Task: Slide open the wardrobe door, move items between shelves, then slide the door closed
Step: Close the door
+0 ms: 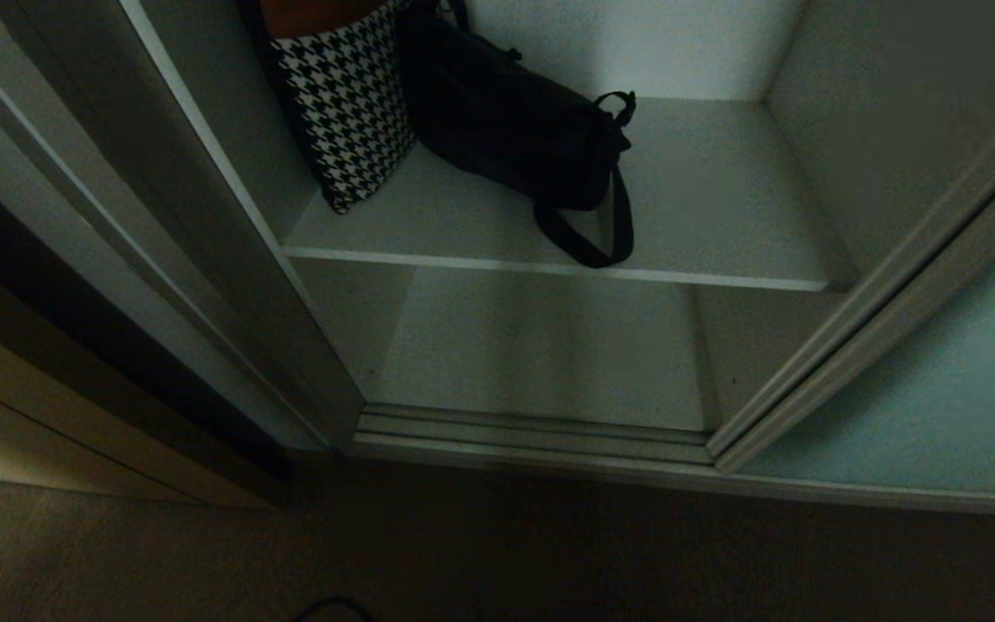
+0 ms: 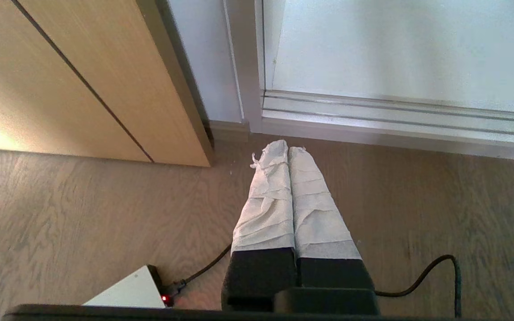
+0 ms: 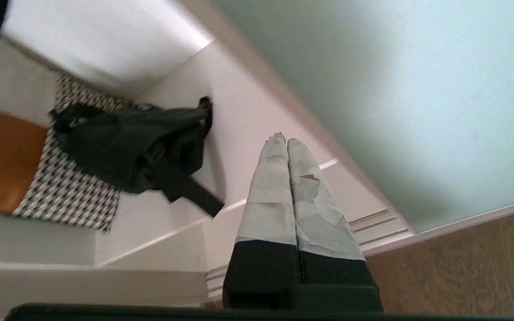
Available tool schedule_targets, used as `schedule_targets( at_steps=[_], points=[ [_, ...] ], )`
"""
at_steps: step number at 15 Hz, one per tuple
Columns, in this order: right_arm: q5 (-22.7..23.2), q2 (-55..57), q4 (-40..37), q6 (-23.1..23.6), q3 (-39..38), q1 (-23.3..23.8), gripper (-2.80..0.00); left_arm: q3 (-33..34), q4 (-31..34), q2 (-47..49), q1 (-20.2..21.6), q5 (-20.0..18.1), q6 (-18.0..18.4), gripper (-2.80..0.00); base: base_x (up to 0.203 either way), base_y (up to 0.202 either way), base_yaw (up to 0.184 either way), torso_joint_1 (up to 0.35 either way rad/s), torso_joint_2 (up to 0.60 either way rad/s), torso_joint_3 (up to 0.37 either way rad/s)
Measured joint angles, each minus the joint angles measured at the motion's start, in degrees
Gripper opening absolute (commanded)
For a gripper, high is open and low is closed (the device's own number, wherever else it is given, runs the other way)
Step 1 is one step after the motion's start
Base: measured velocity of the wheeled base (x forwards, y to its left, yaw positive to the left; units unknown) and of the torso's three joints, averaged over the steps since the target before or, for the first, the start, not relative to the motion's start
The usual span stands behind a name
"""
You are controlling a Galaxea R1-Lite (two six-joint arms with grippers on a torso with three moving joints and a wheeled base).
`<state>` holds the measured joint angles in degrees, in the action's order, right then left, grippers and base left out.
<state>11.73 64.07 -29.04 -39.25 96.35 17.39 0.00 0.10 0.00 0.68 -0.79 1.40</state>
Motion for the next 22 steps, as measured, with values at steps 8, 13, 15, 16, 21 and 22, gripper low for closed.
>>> schedule_targets(
  at_steps=[8,13,15,16,21,22],
  points=[
    [1.9,4.0,3.7,0.01,-0.66,3.38,-2.8,0.0,-0.01,0.0,0.0,0.02,-0.01,-2.8,0.0,0.0,0.0,0.0,0.0,0.0],
    [3.15,5.36,3.7,0.01,-1.07,3.36,-2.8,0.0,0.0,0.0,0.0,-0.02,-0.02,-2.8,0.0,0.0,0.0,0.0,0.0,0.0],
    [3.3,6.06,4.45,0.01,-1.07,3.31,-2.8,0.0,0.0,0.0,0.0,0.02,-0.02,-2.8,0.0,0.0,0.0,0.0,0.0,0.0],
    [3.64,6.35,5.45,-0.02,-1.18,3.3,-2.8,0.0,0.0,0.0,0.0,0.02,-0.02,-2.8,0.0,0.0,0.0,0.0,0.0,0.0],
    [4.57,7.51,8.95,0.09,-2.76,3.19,-2.8,0.0,0.0,0.0,0.0,0.0,-0.01,-2.8,0.0,0.0,0.0,0.0,0.0,0.0],
    [4.75,7.69,8.98,0.12,-3.0,3.14,-2.8,0.0,-0.02,0.0,0.0,0.02,0.0,-2.8,0.0,0.0,0.0,0.0,0.0,0.0]
  ],
)
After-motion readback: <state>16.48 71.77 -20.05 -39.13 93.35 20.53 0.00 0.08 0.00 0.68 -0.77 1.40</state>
